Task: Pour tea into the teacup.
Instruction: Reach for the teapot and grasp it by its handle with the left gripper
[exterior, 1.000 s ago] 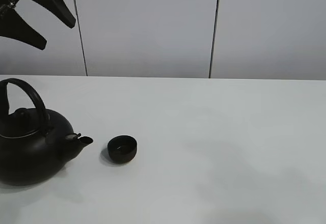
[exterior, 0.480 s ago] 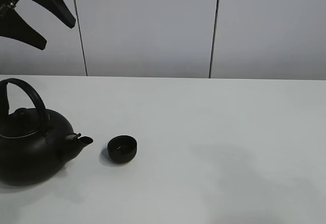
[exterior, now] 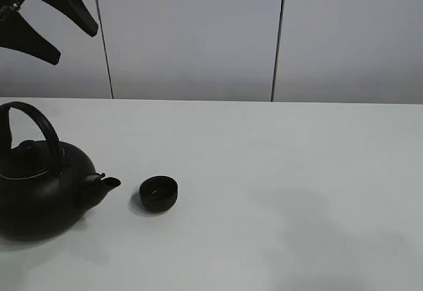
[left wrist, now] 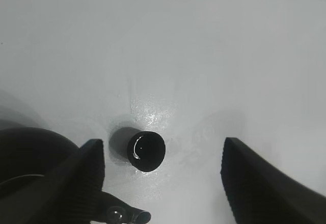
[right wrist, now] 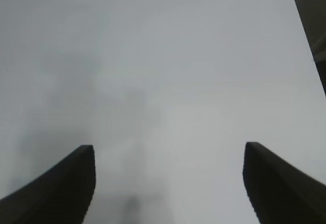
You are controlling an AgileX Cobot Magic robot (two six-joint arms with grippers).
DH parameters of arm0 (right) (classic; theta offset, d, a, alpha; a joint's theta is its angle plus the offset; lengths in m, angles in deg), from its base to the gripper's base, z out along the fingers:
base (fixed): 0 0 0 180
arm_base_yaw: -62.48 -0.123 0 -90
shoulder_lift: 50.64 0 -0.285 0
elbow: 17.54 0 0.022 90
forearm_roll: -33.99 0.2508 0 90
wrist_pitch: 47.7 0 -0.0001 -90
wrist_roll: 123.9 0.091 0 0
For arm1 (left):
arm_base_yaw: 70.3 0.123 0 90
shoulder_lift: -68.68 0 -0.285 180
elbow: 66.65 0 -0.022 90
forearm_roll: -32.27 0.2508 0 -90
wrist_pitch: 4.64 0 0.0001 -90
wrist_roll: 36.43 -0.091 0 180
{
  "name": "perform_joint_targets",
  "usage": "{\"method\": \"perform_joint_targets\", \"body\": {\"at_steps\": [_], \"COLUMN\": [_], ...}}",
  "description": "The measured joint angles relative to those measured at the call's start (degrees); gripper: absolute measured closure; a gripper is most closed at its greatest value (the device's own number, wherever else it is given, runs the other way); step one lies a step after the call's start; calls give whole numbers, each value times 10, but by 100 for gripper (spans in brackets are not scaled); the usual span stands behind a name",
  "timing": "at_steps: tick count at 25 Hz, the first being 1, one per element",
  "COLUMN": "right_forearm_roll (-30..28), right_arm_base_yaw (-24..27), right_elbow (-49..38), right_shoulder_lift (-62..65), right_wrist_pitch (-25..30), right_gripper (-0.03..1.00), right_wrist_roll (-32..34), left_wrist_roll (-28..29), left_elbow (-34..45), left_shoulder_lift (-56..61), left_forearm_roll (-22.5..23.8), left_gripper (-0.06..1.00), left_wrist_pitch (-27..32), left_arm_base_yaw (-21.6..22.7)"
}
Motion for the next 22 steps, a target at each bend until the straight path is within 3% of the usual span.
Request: {"method": "perform_joint_targets", "body": {"at_steps": [5, 16, 18, 22], "right_forearm_roll": [-1, -1, -1, -1], "right_arm_base_yaw": [0, 0, 0, 0], "right_elbow": [0, 0, 0, 0], "right_shoulder_lift": [0, 0, 0, 0], "right_wrist_pitch": [0, 0, 0, 0], "right_gripper": [42, 42, 42, 42], "right_wrist_roll": [0, 0, 0, 0], "left_wrist_roll": [0, -2, -21, -115], "left_elbow": [0, 0, 0, 1], "left_shoulder_lift": [0, 0, 1, 33], "left_forearm_roll": [1, 1, -1, -1], "left_gripper": [47, 47, 47, 43], "left_wrist_pitch": [0, -88, -101, -125], "left_arm_base_yaw": [0, 0, 0, 0]}}
